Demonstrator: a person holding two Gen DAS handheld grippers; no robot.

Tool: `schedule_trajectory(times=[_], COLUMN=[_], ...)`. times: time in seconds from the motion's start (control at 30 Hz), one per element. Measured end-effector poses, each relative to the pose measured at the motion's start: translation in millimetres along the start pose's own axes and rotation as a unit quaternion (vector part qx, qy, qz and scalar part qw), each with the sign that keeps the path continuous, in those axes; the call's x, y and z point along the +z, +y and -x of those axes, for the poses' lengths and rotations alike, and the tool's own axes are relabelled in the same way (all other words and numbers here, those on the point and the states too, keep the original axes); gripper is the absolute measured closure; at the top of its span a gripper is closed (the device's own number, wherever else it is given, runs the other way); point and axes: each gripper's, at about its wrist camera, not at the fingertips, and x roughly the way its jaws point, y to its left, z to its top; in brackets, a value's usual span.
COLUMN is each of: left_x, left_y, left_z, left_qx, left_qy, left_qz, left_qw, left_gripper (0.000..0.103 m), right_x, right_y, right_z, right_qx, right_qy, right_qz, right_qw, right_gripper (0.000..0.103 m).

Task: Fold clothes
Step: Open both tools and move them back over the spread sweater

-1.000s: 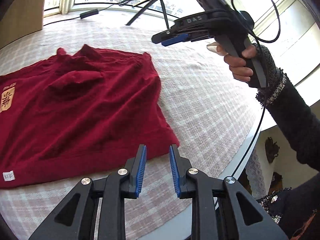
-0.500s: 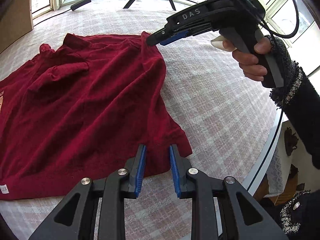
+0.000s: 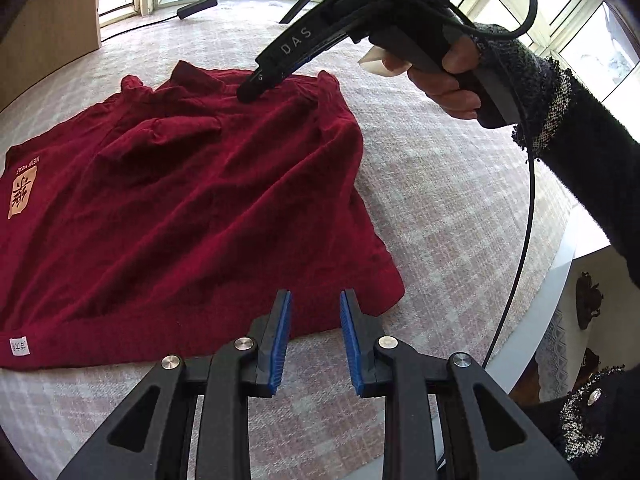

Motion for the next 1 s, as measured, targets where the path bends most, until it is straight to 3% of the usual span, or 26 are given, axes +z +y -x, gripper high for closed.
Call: schedule_trajectory(times=[0.07,0.2,0.4,0.47,0.5,0.53,0.7,0.8,0.9,0.97,1.0], left_x=[-4,-13,-28,-27,-23,-20,-16,-14,-15,-12,-11], left_y=[15,49,88,98,101,100,104,100,89,78,72], left_z=[11,25,35,36,34,32,24,26,37,39,40], left_qx=[0.013,0.042,0.063,0.063,0.063,0.061,0.049,0.050,0.039,0.028,0.022], left_qy=[-0.012,-0.023,-0.025,-0.025,-0.025,-0.025,-0.027,-0.025,-0.027,-0.027,-0.027], left_qz=[0.020,0.064,0.092,0.093,0.095,0.097,0.097,0.092,0.074,0.054,0.044], left_qw=[0.9996,0.9968,0.9935,0.9934,0.9932,0.9932,0.9938,0.9942,0.9962,0.9978,0.9984], left_gripper=[0.079,0.077,0.077,0.077,0.077,0.077,0.077,0.077,0.077,0.077,0.077], right_x=[8,31,66,69,71,74,101,115,113,99,89], right_y=[8,12,12,14,15,16,20,19,11,0,-5], right_z=[-2,5,-18,-23,-22,-21,-7,-34,-29,-8,1], right_qx=[-0.009,0.023,0.043,0.027,0.033,0.043,0.020,0.012,0.023,0.052,0.046], right_qy=[-0.003,-0.028,0.006,0.016,0.017,0.018,-0.024,0.020,0.027,0.009,0.003], right_qz=[0.016,0.011,-0.007,0.001,0.001,0.001,0.016,0.022,0.008,0.008,0.019], right_qw=[1.000,0.999,0.999,1.000,0.999,0.999,0.999,0.999,0.999,0.999,0.999], right_gripper=[0.065,0.065,0.067,0.079,0.097,0.098,0.098,0.098,0.093,0.091,0.089])
